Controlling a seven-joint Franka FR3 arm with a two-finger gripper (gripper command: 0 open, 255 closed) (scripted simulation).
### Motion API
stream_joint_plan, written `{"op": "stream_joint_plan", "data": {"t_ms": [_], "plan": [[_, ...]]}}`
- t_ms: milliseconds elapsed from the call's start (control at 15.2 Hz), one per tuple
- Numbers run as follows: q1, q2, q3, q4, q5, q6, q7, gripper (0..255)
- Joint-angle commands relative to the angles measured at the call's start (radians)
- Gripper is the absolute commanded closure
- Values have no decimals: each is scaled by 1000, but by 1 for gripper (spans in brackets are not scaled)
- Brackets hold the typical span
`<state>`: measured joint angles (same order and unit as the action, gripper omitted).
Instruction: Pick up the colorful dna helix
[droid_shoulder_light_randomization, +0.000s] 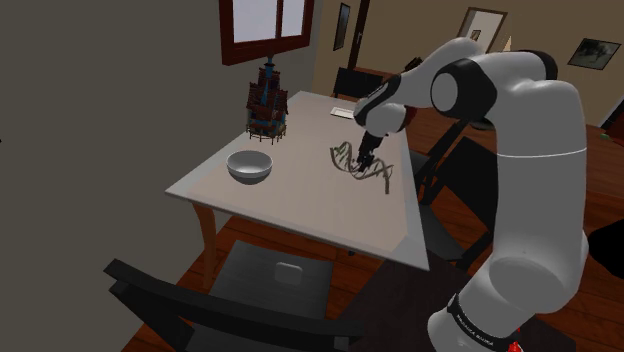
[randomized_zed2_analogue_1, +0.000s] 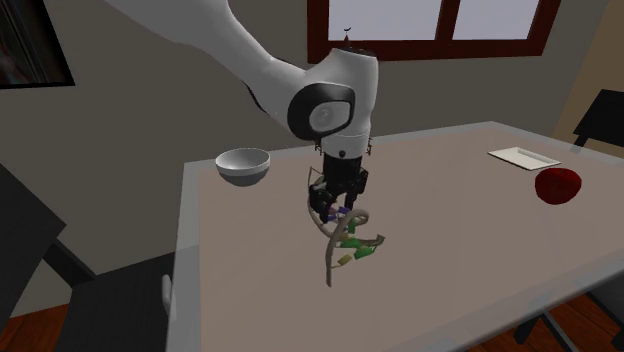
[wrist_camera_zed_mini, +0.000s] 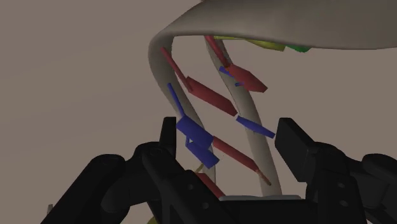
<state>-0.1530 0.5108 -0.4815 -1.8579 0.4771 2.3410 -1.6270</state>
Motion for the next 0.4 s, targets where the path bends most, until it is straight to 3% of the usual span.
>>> {"op": "stream_joint_plan", "data": {"t_ms": [0,330], "plan": [[8,-18,-8,2,-13,-16,12,255],[16,-44,-21,8,-34,-45,28,255]]}}
